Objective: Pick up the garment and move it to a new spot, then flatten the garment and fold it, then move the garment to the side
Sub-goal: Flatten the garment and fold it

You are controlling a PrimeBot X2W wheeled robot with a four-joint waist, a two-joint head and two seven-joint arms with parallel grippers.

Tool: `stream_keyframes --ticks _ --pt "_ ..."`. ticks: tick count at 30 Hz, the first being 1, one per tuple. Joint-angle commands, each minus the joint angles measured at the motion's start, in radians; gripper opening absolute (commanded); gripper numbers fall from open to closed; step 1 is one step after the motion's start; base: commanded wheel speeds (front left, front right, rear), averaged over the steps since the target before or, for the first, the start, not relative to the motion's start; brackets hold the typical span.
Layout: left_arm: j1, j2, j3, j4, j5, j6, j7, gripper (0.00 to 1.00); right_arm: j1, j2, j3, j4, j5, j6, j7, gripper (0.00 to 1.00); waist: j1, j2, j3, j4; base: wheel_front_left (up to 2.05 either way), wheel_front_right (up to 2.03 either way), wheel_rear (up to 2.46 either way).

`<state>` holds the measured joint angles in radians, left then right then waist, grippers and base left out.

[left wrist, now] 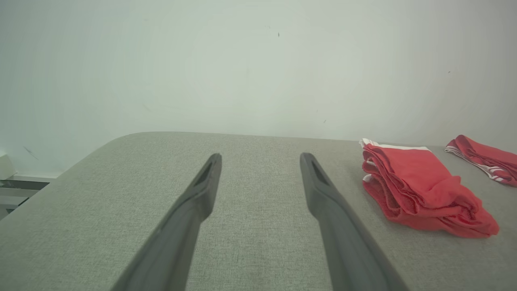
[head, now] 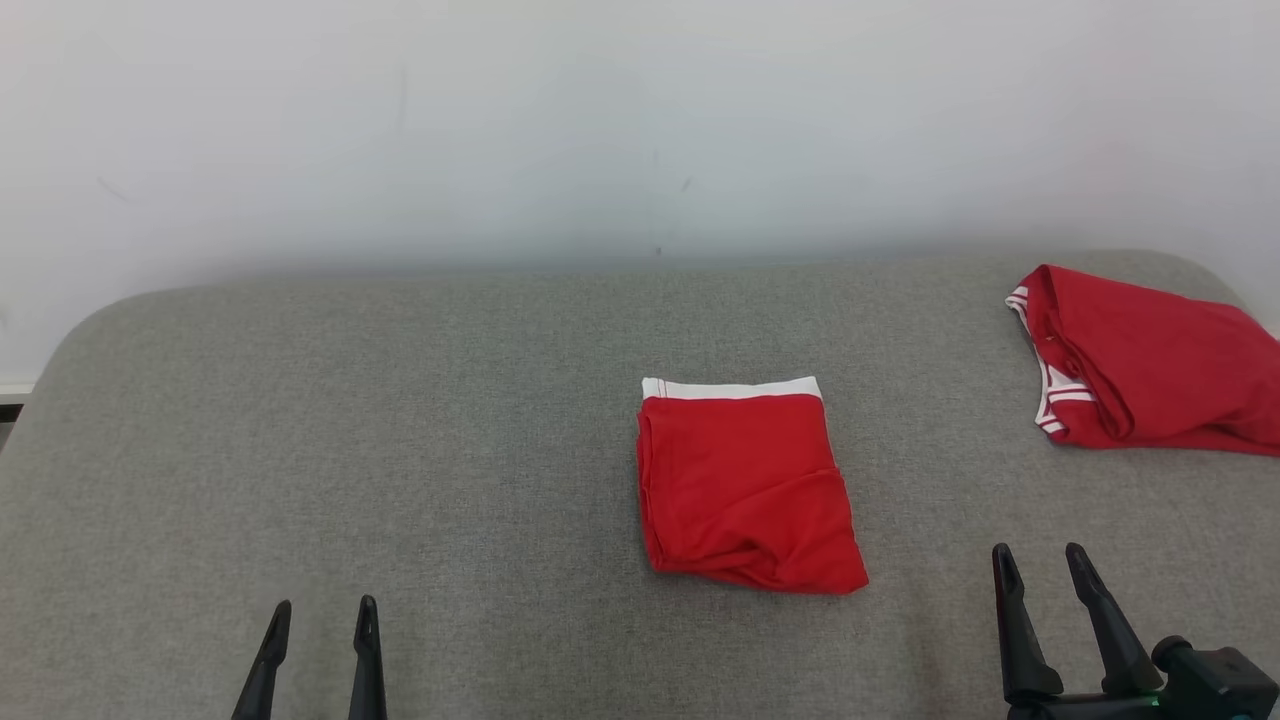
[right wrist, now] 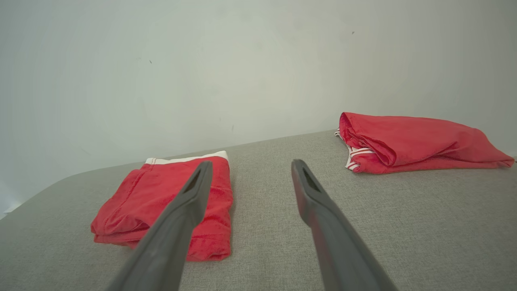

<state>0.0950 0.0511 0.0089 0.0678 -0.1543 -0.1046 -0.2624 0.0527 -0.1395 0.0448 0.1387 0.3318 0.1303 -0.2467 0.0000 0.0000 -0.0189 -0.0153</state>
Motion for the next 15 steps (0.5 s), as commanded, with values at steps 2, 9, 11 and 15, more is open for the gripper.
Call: stream_keyframes --ticks 2,9,11,15 --pt "0.024 -0.001 0.006 -0.008 0.011 -0.002 -0.003 1.0 0.016 0.001 -0.006 -0.006 -0.003 0.001 0.005 1.0 0.0 0.0 -0.006 0.008 0.0 0.0 0.0" --pt "0.033 -0.001 0.008 -0.01 0.021 -0.007 -0.003 1.0 0.027 0.005 -0.007 -0.01 -0.003 0.001 0.015 1.0 0.0 0.0 -0.009 0.018 0.0 0.0 0.0" --pt "0.033 -0.001 0.008 -0.01 0.02 -0.008 -0.003 1.0 0.027 0.007 -0.006 -0.01 -0.005 0.001 0.018 1.0 0.0 0.0 -0.009 0.018 0.0 0.0 0.0" --pt "0.033 -0.001 0.008 -0.009 0.023 -0.008 -0.003 1.0 0.027 0.008 -0.005 -0.012 -0.007 0.001 0.024 1.0 0.0 0.0 -0.01 0.019 0.0 0.0 0.0"
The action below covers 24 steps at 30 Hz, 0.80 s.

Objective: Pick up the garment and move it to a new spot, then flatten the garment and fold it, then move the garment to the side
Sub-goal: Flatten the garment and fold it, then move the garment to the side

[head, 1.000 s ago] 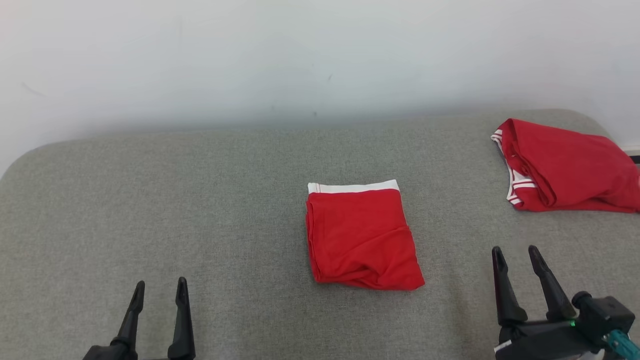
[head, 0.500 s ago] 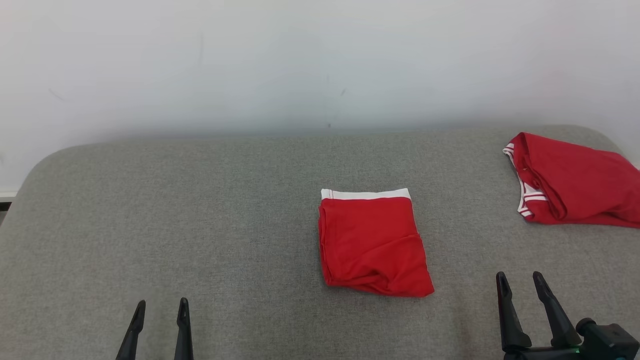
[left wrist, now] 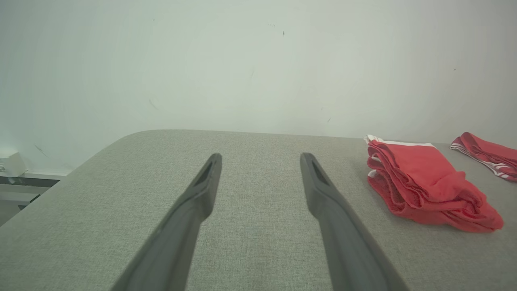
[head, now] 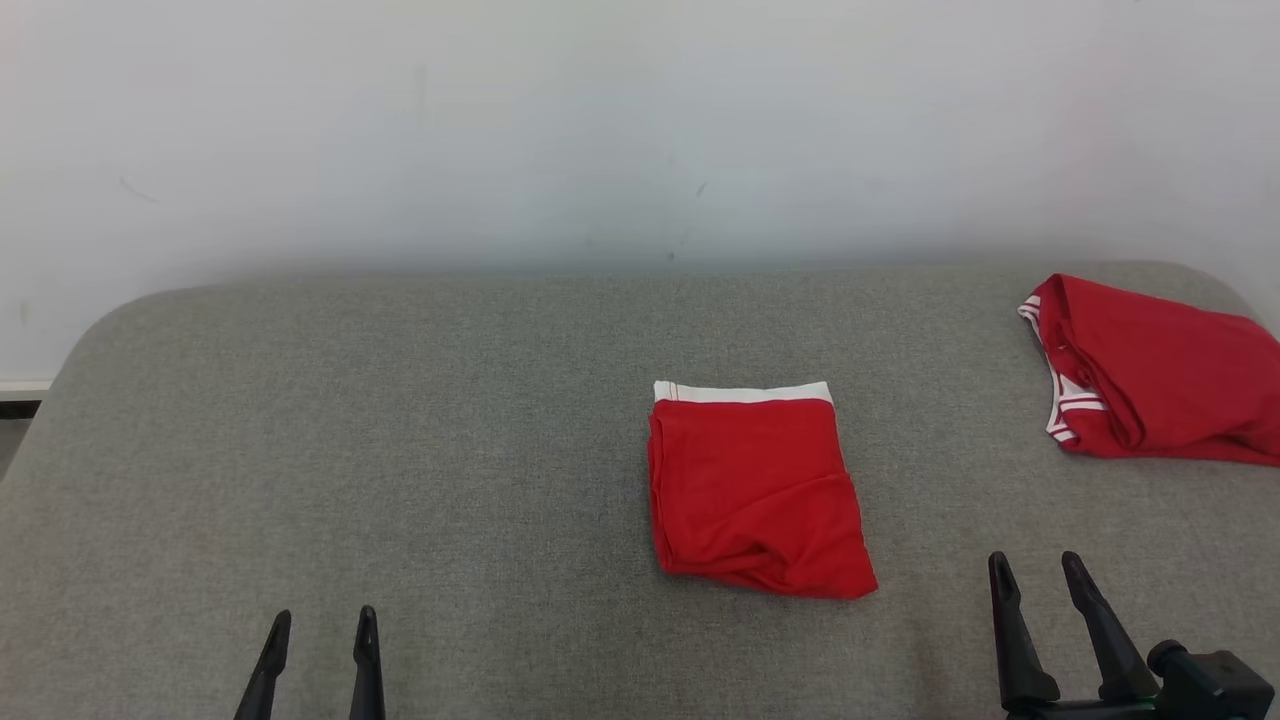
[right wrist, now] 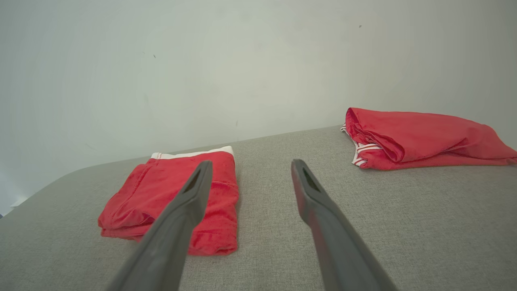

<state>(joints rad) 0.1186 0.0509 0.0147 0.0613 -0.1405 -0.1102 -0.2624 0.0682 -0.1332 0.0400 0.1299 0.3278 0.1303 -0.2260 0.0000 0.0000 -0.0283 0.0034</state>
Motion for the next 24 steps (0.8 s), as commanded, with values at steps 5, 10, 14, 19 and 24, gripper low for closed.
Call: stream_keyframes --ticks 5,10,14,19,24 --pt "0.008 -0.001 0.004 0.002 0.011 -0.001 -0.003 1.0 0.012 0.003 -0.003 -0.004 -0.004 0.001 0.007 1.0 0.0 0.0 -0.002 0.001 0.0 0.0 0.0" --pt "0.009 -0.001 0.005 0.005 0.008 -0.001 -0.003 1.0 0.013 0.004 -0.002 -0.004 -0.004 0.001 0.01 1.0 0.0 0.0 -0.006 0.001 0.0 0.0 0.0" --pt "0.009 -0.001 0.003 0.005 0.007 0.0 -0.003 1.0 0.015 0.006 -0.002 -0.002 -0.005 0.001 0.011 1.0 0.0 0.0 -0.006 0.002 0.0 0.0 0.0" --pt "0.008 -0.001 0.001 0.005 0.008 0.001 -0.003 1.0 0.015 0.006 -0.002 0.001 -0.002 0.001 0.01 1.0 0.0 0.0 -0.005 0.003 0.0 0.0 0.0" --pt "0.005 -0.001 0.005 0.007 0.007 0.0 -0.003 1.0 0.015 0.006 -0.002 0.003 -0.002 0.001 0.009 1.0 0.0 0.0 -0.004 0.005 0.0 0.0 0.0"
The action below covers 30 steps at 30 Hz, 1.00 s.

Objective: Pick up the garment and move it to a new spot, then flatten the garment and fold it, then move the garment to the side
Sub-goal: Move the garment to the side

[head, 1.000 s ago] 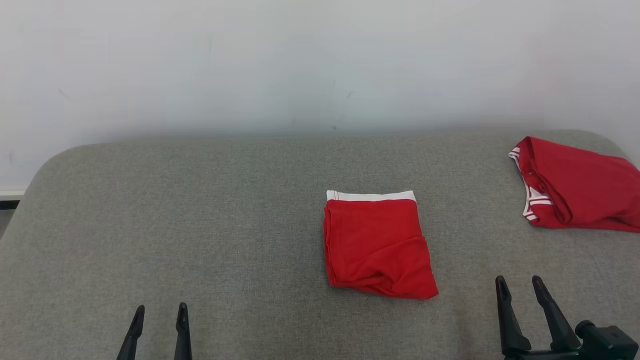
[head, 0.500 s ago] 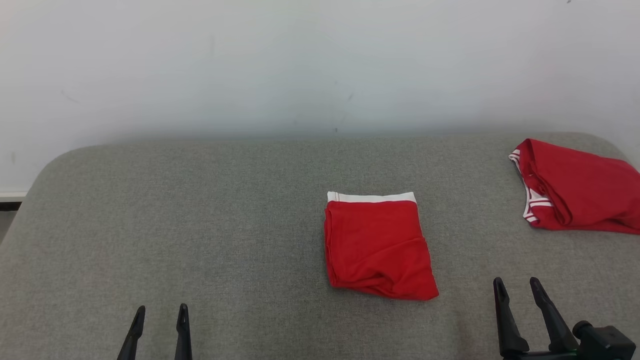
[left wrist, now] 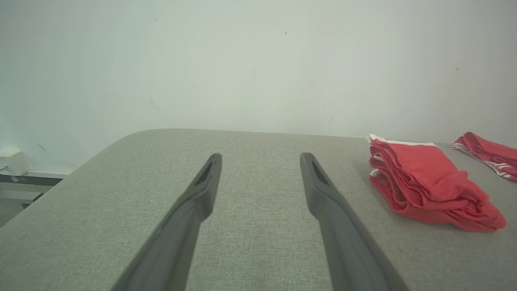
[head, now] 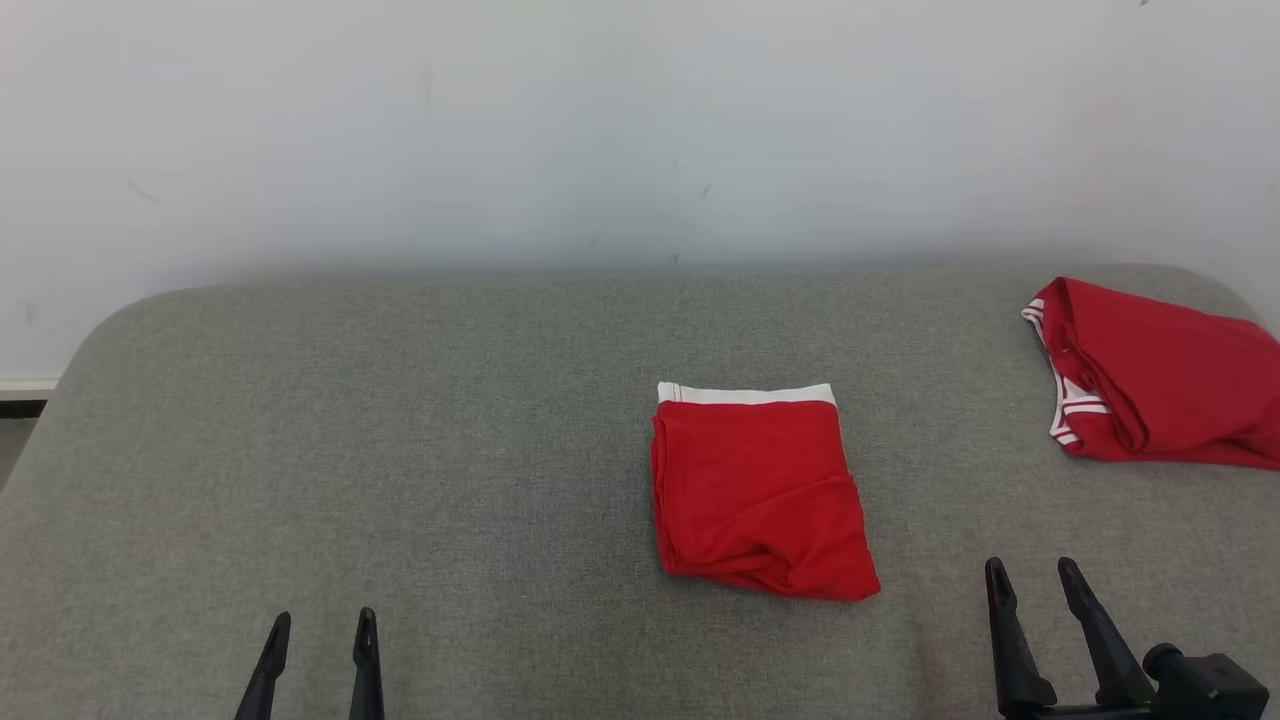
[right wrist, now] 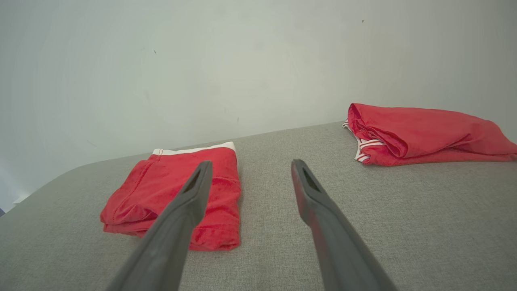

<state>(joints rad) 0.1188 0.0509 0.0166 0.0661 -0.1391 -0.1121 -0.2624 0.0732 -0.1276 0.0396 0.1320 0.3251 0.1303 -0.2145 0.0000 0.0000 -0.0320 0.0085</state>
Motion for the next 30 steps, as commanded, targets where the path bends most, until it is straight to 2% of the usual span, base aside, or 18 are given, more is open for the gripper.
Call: stream_keyframes --ticks 1,9,18,26,30 --pt "0.005 -0.001 0.003 0.002 0.005 0.001 -0.003 1.0 0.01 0.0 -0.001 0.001 0.0 0.001 -0.002 1.0 0.0 0.0 0.0 0.001 0.0 0.0 0.0" --pt "0.002 -0.001 -0.004 0.002 -0.003 0.004 -0.003 1.0 -0.006 0.0 0.002 0.013 -0.004 0.001 0.012 1.0 0.0 0.0 0.003 0.008 0.0 0.0 0.0" --pt "-0.021 -0.001 -0.03 0.01 -0.012 0.008 -0.003 1.0 -0.131 -0.05 0.06 0.069 -0.03 0.001 0.085 1.0 0.0 0.0 0.02 0.037 0.0 0.0 0.0" --pt "-0.052 -0.001 -0.072 0.012 -0.034 0.023 -0.003 1.0 -0.336 -0.096 0.107 0.226 -0.03 0.001 0.137 1.0 0.0 0.0 0.065 0.106 0.0 0.0 0.0" --pt "-0.084 -0.001 -0.093 0.026 -0.046 0.02 -0.003 1.0 -0.447 -0.114 0.117 0.368 -0.032 0.001 0.135 1.0 0.0 0.0 0.106 0.157 0.0 0.0 0.0"
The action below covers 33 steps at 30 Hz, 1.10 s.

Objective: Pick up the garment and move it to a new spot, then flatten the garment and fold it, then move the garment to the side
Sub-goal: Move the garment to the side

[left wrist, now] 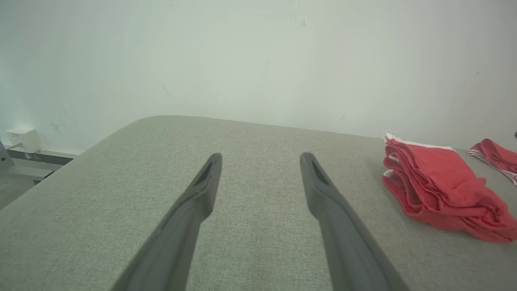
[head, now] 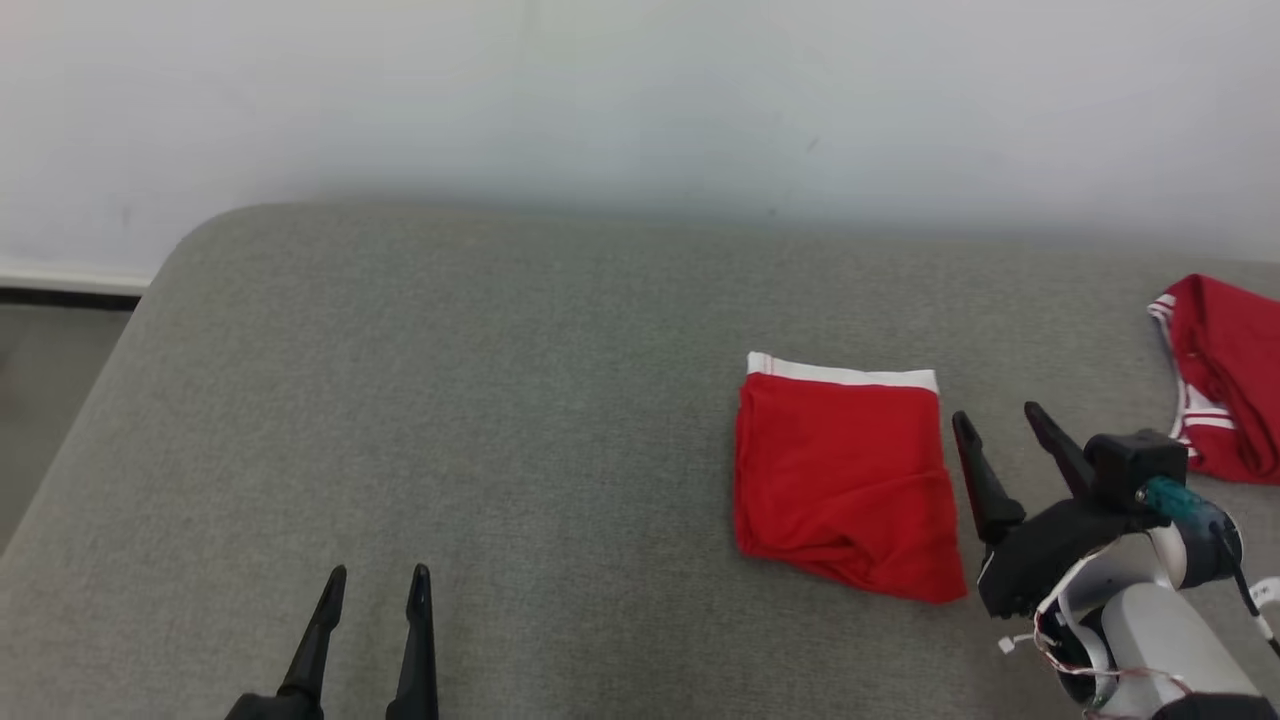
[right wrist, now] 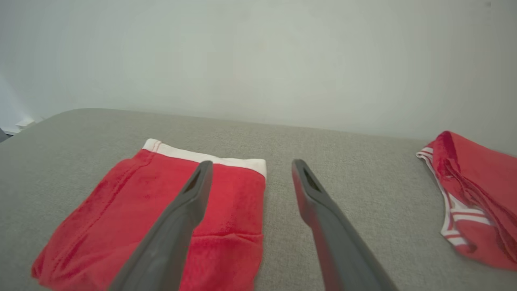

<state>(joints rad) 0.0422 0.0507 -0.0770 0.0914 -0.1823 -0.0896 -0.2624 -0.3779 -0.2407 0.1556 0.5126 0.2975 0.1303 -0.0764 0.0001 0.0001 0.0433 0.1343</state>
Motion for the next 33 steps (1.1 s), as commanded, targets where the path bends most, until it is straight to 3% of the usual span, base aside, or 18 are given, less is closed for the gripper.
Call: stream_keyframes --ticks 1,9,23,24,25,26,33 --pt "-0.013 0.0 -0.003 0.003 -0.005 -0.004 -0.003 1.0 -0.013 -0.003 0.002 0.016 -0.004 0.001 -0.005 1.0 -0.0001 -0.0001 0.038 0.041 0.0 0.0 0.0" --pt "-0.051 -0.001 -0.025 0.015 -0.014 -0.003 -0.003 1.0 -0.113 0.001 0.024 0.244 0.012 0.001 -0.029 1.0 -0.0001 -0.0001 0.079 0.092 0.0 0.0 0.0" --pt "-0.082 -0.001 -0.002 0.025 -0.006 -0.012 -0.003 1.0 -0.177 0.041 0.048 0.531 0.047 0.001 -0.044 1.0 -0.0001 -0.0001 0.093 0.081 0.0 0.0 0.0" --pt "-0.083 -0.001 -0.002 0.024 -0.006 -0.013 -0.003 1.0 -0.18 0.047 0.054 0.54 0.05 0.001 -0.045 0.79 -0.0001 -0.0001 0.094 0.08 0.0 0.0 0.0" --pt "-0.083 -0.001 -0.002 0.021 -0.006 -0.012 -0.003 1.0 -0.184 0.053 0.061 0.547 0.057 0.001 -0.046 0.43 -0.0001 -0.0001 0.096 0.079 0.0 0.0 0.0" --pt "-0.082 -0.001 -0.002 0.018 -0.008 -0.009 -0.003 1.0 -0.19 0.057 0.067 0.549 0.065 0.001 -0.05 0.0 -0.0001 -0.0001 0.099 0.076 0.0 0.0 0.0" --pt "-0.088 -0.001 0.003 0.007 -0.015 -0.004 -0.003 1.0 -0.267 0.019 0.127 0.527 0.08 -0.001 -0.075 0.0 -0.0001 -0.0001 0.145 0.047 0.0 0.0 0.0"
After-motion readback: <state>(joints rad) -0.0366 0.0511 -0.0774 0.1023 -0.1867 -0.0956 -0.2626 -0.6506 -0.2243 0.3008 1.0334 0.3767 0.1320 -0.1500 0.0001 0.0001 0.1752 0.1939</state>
